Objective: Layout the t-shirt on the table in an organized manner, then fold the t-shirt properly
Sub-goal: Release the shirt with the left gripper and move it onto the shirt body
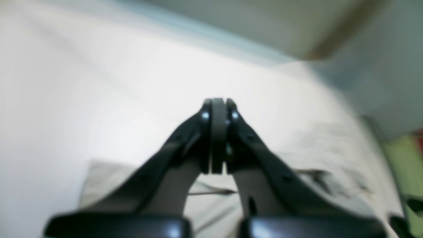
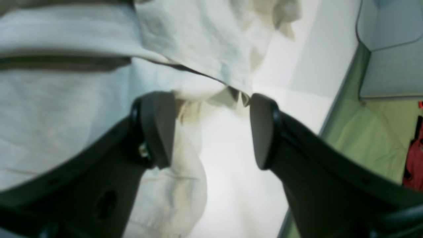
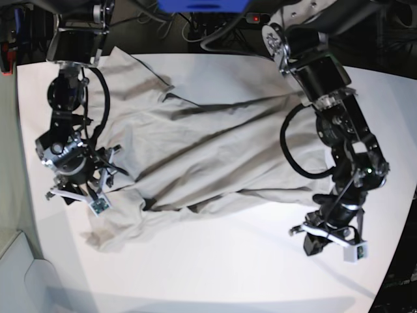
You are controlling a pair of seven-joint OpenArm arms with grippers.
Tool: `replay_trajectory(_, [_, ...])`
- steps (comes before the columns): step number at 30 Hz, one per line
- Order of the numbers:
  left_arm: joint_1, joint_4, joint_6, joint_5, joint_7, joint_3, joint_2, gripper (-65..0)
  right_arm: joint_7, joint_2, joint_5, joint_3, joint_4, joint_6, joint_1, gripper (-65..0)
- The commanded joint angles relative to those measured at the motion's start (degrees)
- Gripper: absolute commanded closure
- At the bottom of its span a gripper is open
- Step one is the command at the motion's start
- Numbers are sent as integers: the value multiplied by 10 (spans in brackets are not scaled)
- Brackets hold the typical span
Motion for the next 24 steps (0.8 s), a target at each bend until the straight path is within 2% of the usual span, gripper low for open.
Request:
replay_trajectory(1, [-27, -12, 14, 5, -37, 17, 6, -2, 12, 2, 2, 0, 12, -1, 12, -362])
replay_trajectory(5, [-73, -125, 99, 90, -96, 46, 5, -2, 12, -13, 2, 3, 12, -1, 14, -362])
replay_trajectory(7, [-110, -205, 135, 109, -142, 48, 4, -2, 12, -17, 2, 3, 12, -1, 14, -362])
replay_trajectory(10, [-158, -293, 160, 108, -228, 53, -14, -2, 12, -20, 2, 1, 12, -1, 14, -362])
replay_trajectory(14, [-215, -351, 162, 108, -266, 65, -37, -2, 16, -22, 2, 3, 11, -1, 18, -362])
replay_trajectory(17, [-255, -387, 162, 108, -264, 64, -69, -2, 13, -19, 1, 4, 8, -1, 40, -362])
replay_trajectory(20, [-256, -392, 158, 107, -259, 68, -95, -2, 12, -17, 1, 4, 8, -1, 51, -362])
replay_trajectory(21, [-244, -384, 157, 107, -244, 69, -101, -2, 12, -17, 1, 4, 10, -1, 51, -362])
replay_trajectory(24, [-202, -320, 154, 107, -142, 73, -113, -2, 12, -19, 1, 5, 11, -1, 46, -362])
